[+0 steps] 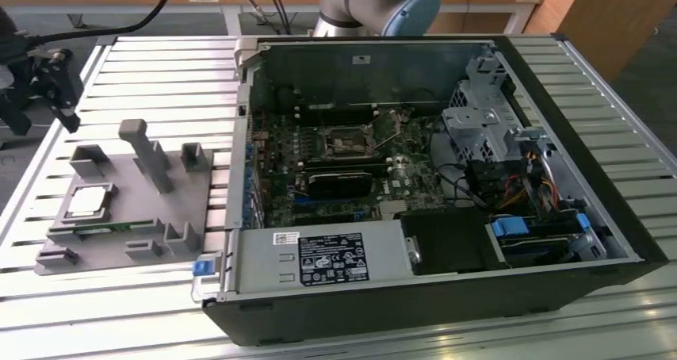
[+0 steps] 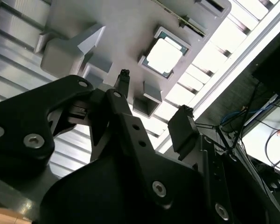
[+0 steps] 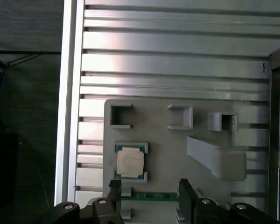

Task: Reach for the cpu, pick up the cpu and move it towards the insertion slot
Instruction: 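Pick up the cpu and move it towards the insertion slot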

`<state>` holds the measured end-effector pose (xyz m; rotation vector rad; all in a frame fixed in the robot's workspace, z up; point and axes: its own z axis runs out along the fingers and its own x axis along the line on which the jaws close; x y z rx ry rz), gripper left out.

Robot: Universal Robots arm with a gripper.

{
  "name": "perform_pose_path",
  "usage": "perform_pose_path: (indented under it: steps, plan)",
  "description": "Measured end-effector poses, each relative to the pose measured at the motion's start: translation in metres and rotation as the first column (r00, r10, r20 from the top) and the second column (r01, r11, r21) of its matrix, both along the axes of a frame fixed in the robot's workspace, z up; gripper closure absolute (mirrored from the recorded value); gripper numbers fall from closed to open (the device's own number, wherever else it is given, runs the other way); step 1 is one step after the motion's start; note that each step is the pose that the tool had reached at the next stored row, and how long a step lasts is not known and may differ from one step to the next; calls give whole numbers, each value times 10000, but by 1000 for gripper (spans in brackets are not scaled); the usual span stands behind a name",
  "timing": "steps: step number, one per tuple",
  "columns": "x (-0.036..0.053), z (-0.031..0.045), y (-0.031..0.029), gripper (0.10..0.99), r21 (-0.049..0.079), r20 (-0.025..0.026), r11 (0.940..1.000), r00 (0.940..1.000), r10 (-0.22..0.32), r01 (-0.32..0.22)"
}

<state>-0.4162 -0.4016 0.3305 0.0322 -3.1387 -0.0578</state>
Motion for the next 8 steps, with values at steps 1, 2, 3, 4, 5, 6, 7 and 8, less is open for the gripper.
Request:
perform_pose_path:
  steps: [1, 2, 3, 4, 5, 6, 7, 8]
  plan:
    - [0, -18, 0, 502, 0, -3, 10000, 10000, 0, 0]
    - [0, -37, 0, 443, 0, -5, 10000, 10000, 0, 0]
    - [0, -55, 0, 443, 0, -7, 10000, 10000, 0, 0]
    - [0, -73, 0, 380, 1, -13, 10000, 10000, 0, 0]
    - [0, -91, -1, 380, 0, -30, 10000, 10000, 1, -1]
    - [0, -108, -1, 380, 1, -49, 10000, 10000, 0, 0]
    - [0, -127, -1, 380, 0, -75, 10000, 10000, 0, 0]
    - [0, -145, -1, 380, 0, -100, 10000, 9999, 1, -1]
